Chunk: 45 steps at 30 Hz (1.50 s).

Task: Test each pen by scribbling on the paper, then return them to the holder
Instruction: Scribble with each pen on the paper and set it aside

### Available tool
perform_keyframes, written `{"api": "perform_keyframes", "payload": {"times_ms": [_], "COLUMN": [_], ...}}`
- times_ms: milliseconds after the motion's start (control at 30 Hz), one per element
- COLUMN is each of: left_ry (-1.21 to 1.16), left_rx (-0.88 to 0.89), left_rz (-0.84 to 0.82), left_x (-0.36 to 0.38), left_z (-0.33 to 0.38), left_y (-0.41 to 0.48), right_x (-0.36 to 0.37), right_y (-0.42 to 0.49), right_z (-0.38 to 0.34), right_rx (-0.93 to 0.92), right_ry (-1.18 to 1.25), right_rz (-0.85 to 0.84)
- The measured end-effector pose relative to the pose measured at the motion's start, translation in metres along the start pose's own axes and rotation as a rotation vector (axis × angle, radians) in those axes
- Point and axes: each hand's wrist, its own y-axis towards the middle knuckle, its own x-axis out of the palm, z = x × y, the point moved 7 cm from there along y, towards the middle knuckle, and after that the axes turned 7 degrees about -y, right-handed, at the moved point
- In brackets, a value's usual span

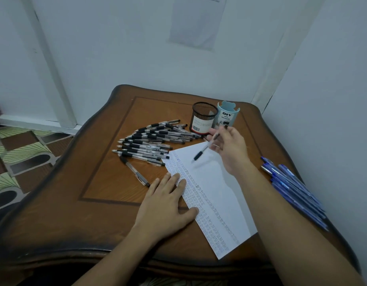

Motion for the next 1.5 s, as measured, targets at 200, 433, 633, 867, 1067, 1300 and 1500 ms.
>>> {"api": "perform_keyframes", "payload": {"times_ms": [200, 433, 633, 867, 1067, 1300, 1500], "left_ry": [0.004, 0.020, 0.016, 0.057, 0.054, 0.059, 0.058], "left_rx": [-0.042, -0.058, -0.043, -0.038, -0.035, -0.031, -0.026], "left_rz": [0.019, 0.023, -0.006, -0.053, -0.055, -0.060, -0.061], "left_x": [-0.003, -0.002, 0.000, 0.004, 0.005, 0.005, 0.005], "left_z": [0.002, -0.001, -0.003, -0.004, -0.004, -0.004, -0.004], "left_y": [0.000, 0.003, 0.002, 0.003, 0.003, 0.003, 0.003], "right_x": [-0.010, -0.014, -0.021, -0.021, -0.010, -0.006, -0.006], "right_y": [-0.034, -0.056, -0.066, -0.072, -0.071, -0.075, -0.081], "right_z": [-0.003, 0.001, 0.021, 0.048, 0.065, 0.073, 0.070], "right_rx": [0.012, -0.004, 0.062, 0.116, -0.042, -0.102, -0.164], "right_ry": [0.161, 0.135, 0.211, 0.061, -0.186, -0.301, -0.434], "right_rz": [-0.119, -0.197, -0.200, -0.285, -0.334, -0.332, -0.268]}}
